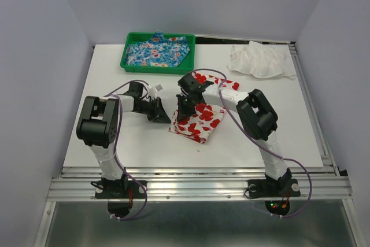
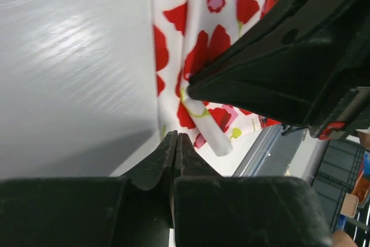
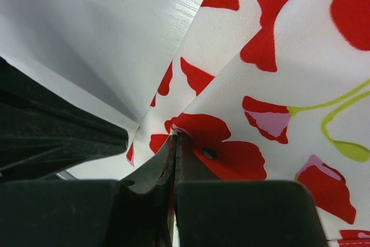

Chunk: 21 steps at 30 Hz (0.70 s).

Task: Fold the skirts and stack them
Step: Fold the skirt

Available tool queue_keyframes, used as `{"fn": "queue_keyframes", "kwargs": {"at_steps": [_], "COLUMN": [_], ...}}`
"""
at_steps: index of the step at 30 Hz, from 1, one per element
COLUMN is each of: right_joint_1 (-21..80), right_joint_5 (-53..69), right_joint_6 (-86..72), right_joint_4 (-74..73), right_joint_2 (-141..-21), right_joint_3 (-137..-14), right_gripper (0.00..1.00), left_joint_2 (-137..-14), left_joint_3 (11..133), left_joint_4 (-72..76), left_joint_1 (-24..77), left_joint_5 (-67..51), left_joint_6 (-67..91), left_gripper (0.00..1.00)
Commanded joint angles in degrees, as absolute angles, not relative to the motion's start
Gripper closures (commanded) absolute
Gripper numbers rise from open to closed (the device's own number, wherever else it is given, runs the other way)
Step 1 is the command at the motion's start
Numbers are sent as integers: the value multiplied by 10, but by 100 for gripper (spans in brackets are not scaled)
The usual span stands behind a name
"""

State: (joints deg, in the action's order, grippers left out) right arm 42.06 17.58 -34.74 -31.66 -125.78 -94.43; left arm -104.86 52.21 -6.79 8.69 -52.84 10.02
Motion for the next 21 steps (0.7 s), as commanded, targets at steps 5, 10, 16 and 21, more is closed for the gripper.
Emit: {"fn": "queue_keyframes", "kwargs": {"at_steps": [5,10,16,21], "right_joint_1": [425,425,425,425], "right_joint_5": [167,168,182,192], "right_joint_6": [-337,-337,-346,-353], "right_joint_4": [-310,-309,-305,-301], "right_joint_2": [-1258,-1250,-1245,-1248], "right_joint_3": [-962,-966,-985,-987], "right_gripper": [99,99,99,99], "left_joint_2": [-1038,-1079,-1122,-1124], "left_joint_3": [508,505,514,513], "left_joint_4": [-35,-43,-56,-54], "left_joint_1": [99,105,106,107], "left_joint_5": [-579,-525,-497,-490], "left_joint_6": [109,121,120,123], "left_gripper": [98,100,100,100]}}
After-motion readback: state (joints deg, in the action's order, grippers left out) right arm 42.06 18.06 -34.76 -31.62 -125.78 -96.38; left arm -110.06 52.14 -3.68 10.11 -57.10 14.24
